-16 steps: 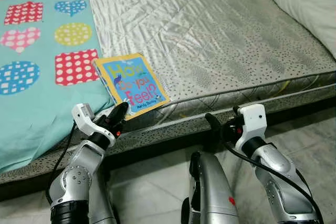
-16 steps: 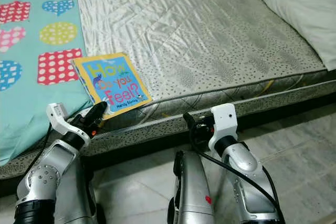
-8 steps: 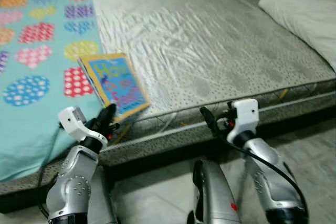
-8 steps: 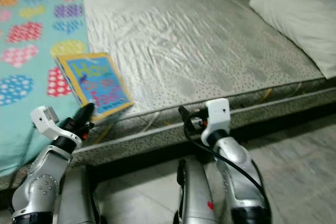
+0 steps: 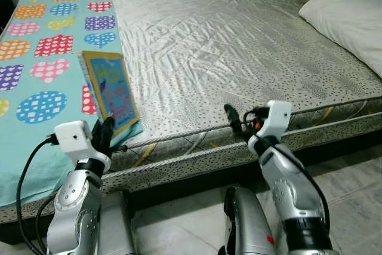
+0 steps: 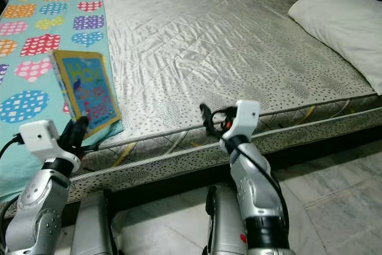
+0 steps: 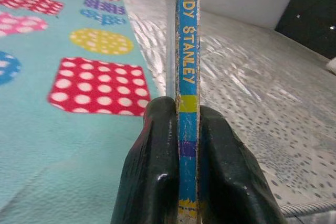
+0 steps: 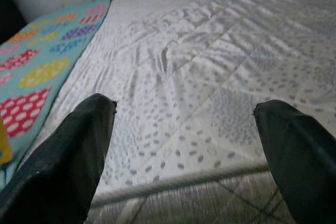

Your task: Clean up the room

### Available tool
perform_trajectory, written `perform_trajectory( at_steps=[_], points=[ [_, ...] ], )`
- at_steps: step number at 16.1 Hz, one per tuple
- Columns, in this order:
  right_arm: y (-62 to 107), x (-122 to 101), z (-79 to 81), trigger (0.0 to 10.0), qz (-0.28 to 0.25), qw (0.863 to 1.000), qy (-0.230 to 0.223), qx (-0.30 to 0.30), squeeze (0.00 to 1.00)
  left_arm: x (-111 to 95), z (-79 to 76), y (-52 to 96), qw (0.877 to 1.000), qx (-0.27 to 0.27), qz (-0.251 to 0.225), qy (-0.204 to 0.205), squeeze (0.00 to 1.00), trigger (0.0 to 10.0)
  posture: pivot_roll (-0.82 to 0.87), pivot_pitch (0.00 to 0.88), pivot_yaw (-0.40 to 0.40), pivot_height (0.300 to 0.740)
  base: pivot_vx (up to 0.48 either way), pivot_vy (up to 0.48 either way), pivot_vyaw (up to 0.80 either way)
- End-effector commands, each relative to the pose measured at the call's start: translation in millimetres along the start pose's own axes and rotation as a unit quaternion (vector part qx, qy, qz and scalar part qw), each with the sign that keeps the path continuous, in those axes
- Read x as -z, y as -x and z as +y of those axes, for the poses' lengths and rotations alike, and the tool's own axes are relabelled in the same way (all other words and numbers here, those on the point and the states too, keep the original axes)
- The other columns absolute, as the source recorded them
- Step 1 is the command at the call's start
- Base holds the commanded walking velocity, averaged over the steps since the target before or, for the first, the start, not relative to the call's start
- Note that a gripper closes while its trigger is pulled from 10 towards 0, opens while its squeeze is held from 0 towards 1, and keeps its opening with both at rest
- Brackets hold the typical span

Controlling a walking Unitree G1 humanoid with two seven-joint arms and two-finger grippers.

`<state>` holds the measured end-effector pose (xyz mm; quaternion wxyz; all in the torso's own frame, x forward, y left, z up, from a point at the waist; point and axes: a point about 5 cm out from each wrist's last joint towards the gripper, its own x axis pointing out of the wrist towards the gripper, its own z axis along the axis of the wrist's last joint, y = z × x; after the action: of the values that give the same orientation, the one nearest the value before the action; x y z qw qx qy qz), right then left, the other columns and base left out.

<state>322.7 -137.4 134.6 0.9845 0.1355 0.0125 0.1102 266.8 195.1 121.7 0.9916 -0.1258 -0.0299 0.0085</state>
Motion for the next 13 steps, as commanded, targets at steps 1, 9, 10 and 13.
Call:
perform_trajectory(
  at_steps=[1, 9, 10, 13],
  points=[
    [-4.5, -8.1, 0.3, 10.0, -0.016, 1.0, -0.009, 0.003, 0.0, -8.6, -4.9, 0.6, 1.0, 0.004, -0.028, -0.012, 0.0, 0.0, -0.02, 0.0, -0.015, 0.476, 0.0, 0.0, 0.0],
    [-9.9, -18.5, 1.2, 10.0, -0.047, 0.999, -0.017, 0.006, 0.0, -11.1, -8.9, -5.5, 0.999, 0.006, -0.039, -0.012, 0.0, 0.0, -0.02, 0.0, -0.009, 0.546, 0.0, 0.0, 0.0],
    [-11.0, -19.2, 2.5, 10.0, -0.047, 0.999, -0.019, 0.004, 0.0, -12.7, -9.0, -5.9, 0.999, 0.005, -0.042, -0.011, 0.0, 0.0, -0.02, 0.0, -0.015, 0.556, 0.0, 0.0, 0.0],
    [-11.5, -20.0, 2.6, 10.0, -0.047, 0.999, -0.02, 0.003, 0.0, -14.3, -7.0, -4.3, 0.999, -0.003, -0.047, -0.01, 0.0, 0.0, -0.02, 0.0, -0.018, 0.589, 0.0, 0.0, 0.0]
  ],
)
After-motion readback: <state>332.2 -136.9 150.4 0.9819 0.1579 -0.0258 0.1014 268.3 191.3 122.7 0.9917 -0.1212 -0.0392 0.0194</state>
